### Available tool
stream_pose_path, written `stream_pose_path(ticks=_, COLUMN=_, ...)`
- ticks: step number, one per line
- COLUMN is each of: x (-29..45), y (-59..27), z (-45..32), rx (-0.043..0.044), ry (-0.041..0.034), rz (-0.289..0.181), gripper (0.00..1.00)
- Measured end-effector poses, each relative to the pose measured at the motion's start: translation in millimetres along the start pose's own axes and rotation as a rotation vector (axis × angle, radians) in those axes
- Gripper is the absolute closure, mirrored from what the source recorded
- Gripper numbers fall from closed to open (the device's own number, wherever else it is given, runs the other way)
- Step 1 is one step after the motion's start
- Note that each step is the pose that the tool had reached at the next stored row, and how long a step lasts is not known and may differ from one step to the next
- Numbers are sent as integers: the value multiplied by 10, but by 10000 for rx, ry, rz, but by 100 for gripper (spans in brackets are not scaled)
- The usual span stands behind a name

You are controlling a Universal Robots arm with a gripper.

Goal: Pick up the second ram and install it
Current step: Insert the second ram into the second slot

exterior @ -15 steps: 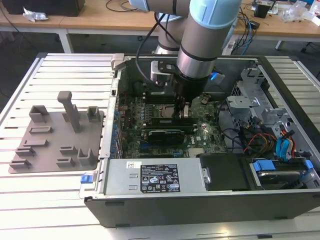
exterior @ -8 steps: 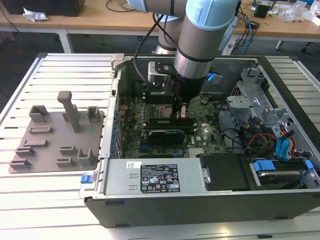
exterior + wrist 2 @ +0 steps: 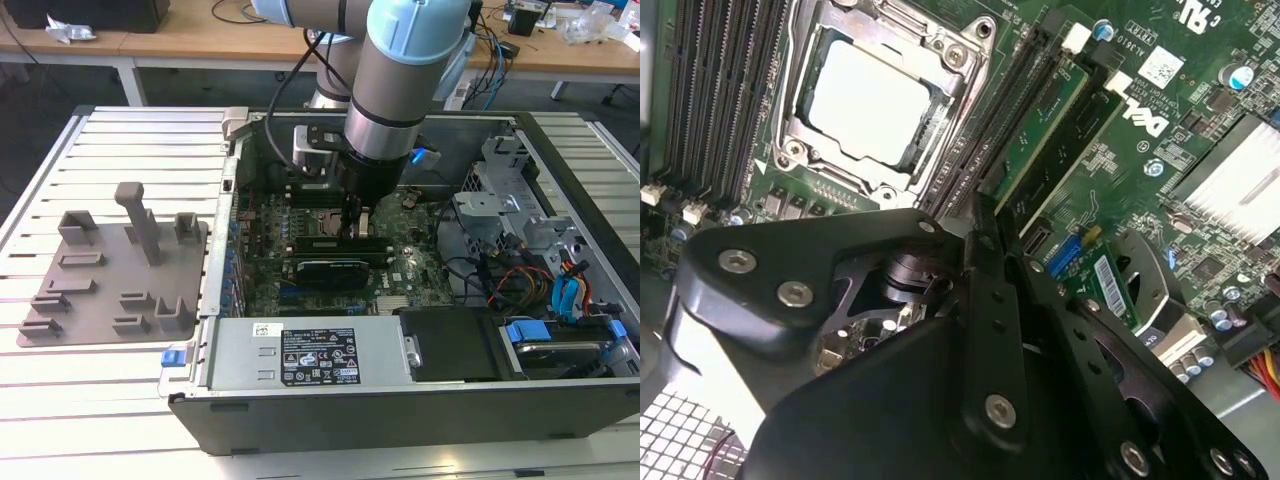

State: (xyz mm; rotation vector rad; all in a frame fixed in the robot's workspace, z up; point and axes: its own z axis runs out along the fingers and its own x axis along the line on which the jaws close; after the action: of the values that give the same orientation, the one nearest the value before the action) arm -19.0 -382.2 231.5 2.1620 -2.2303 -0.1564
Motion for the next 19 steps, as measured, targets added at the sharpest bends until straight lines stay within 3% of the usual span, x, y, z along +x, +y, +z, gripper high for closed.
stream_pose_path(ticks=19, x=-6, y=-4, z=63, rx=-1, ry=2, rz=0, gripper=87)
